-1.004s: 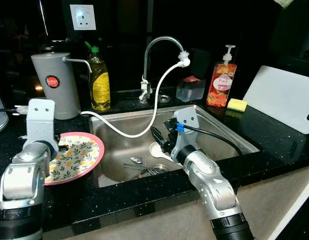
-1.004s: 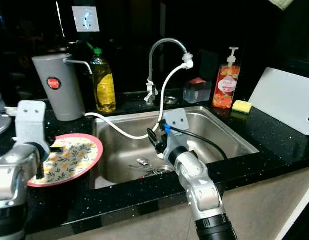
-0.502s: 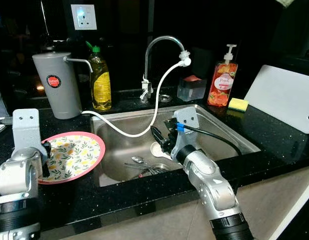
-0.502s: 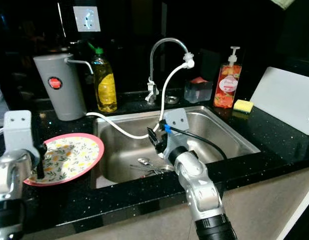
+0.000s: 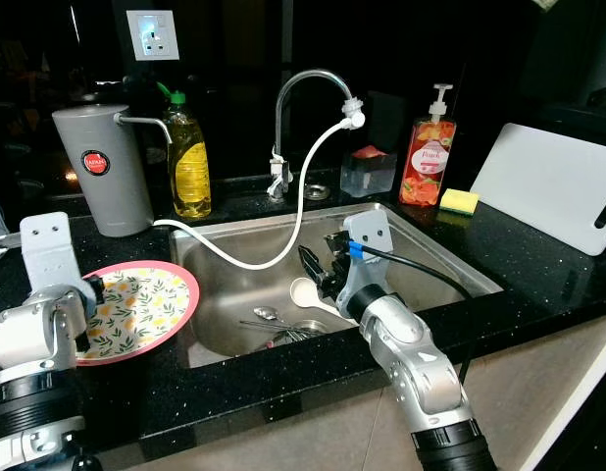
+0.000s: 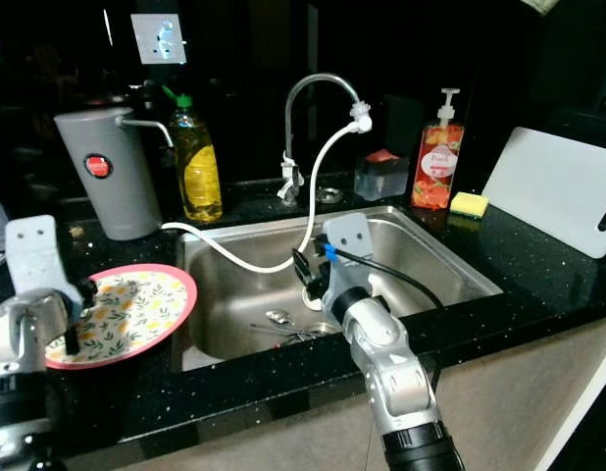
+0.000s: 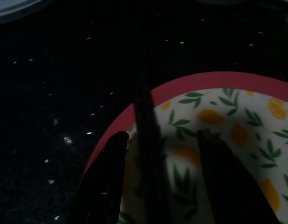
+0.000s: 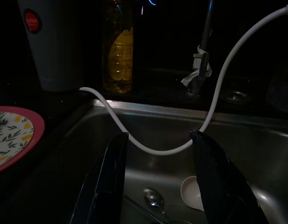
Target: Kitchen organization
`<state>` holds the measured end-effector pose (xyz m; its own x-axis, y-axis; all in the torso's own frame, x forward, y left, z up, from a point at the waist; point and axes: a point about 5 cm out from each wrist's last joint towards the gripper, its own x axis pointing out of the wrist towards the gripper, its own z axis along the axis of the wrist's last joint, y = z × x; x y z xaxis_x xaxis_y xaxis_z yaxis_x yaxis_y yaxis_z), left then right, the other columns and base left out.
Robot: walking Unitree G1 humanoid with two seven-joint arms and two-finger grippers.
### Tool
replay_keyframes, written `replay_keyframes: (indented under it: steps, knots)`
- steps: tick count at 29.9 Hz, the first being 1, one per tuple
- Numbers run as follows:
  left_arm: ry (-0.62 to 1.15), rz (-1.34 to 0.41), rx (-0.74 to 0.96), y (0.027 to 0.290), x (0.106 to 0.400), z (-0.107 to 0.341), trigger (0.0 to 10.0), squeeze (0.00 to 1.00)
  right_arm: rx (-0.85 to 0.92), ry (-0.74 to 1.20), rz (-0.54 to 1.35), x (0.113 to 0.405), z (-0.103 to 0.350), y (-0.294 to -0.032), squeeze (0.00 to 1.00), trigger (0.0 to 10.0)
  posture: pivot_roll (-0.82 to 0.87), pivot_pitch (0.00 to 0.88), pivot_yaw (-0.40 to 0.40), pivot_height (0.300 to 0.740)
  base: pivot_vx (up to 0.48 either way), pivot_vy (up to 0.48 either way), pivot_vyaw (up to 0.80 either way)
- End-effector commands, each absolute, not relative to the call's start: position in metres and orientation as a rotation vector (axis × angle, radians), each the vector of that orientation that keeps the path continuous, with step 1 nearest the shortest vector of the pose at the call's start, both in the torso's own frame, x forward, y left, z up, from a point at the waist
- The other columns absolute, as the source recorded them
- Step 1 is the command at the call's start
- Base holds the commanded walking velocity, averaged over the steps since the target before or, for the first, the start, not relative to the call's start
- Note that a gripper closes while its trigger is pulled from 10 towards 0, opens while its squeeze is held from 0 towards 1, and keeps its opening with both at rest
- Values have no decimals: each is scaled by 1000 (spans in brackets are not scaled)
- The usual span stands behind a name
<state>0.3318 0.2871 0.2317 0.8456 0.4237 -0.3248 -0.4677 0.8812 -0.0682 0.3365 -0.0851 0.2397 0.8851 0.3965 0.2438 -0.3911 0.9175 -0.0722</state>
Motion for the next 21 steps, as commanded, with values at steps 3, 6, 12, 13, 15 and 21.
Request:
replay_keyframes:
  steps: [3, 6, 12, 13, 15, 21]
  knots:
    - [326, 464, -178, 285, 334, 226, 10000, 0, -12, -259, 396, 335, 238, -88, 0, 10000, 29, 0, 39, 740, 0, 0, 0]
    - [332, 479, -194, 288, 333, 224, 10000, 0, -10, -258, 398, 335, 237, -86, 0, 10000, 31, 0, 35, 740, 0, 0, 0]
    - [369, 471, -258, 289, 333, 216, 4824, 0, -9, -272, 405, 335, 241, -86, 0, 10000, 25, 0, 35, 740, 0, 0, 0]
    - [375, 470, -266, 288, 334, 214, 4392, 0, -10, -273, 401, 335, 241, -87, 0, 10000, 19, 0, 38, 740, 0, 0, 0]
    - [382, 469, -275, 288, 334, 212, 2314, 0, -11, -274, 395, 335, 241, -88, 0, 10000, 17, 0, 40, 740, 0, 0, 0]
    - [385, 467, -270, 288, 336, 211, 0, 0, -8, -272, 388, 334, 240, -89, 0, 10000, 9, 0, 50, 740, 0, 0, 0]
